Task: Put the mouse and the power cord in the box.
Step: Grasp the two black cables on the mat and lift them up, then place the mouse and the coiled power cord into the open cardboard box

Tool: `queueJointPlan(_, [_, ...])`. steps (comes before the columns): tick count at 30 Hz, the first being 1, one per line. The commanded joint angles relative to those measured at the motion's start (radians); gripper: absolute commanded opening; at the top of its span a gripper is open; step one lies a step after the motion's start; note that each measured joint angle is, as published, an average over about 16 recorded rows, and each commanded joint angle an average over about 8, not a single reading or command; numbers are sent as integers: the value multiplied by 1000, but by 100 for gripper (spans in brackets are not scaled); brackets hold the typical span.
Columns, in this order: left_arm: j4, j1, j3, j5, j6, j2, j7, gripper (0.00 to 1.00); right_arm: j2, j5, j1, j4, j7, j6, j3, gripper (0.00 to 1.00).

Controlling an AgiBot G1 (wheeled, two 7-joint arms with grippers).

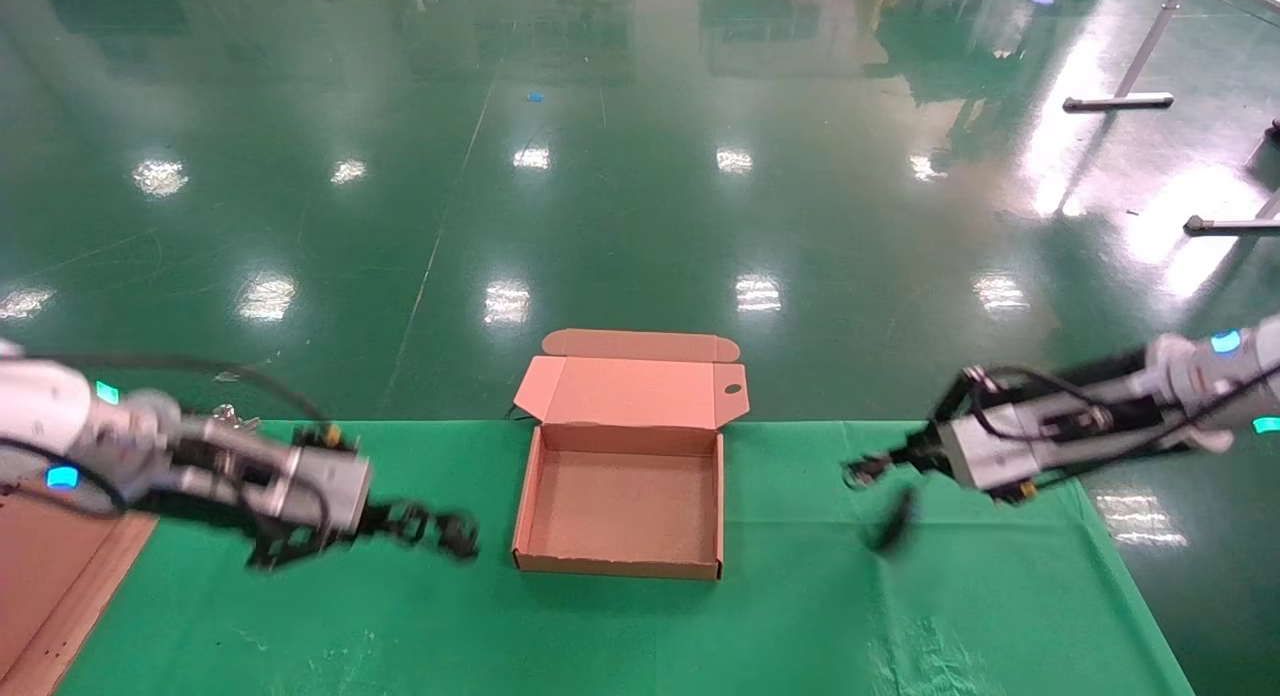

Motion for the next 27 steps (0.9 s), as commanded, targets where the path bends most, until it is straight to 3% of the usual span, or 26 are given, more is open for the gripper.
queueJointPlan(1, [-45,-16,-11,-4,1,0,-43,0,-6,4,28,9,14,-22,3,0])
queueJointPlan(6, [19,-77,-31,-16,-51,64,-19,0,-103,-5,65,33,80,21,-3,0])
queueJointPlan(13, [238,-162,-58,-64,-111,161,129,0,-225,-16,73,58,155,96,-16,0])
queueJointPlan(23, [485,-211,-78,-113,-162,251,354,0,-236,16,33,137,227,124,-42,0])
queueJointPlan(27, [534,-158,-110,-147,-341,306,433,0,-228,31,41,133,236,127,-47,0])
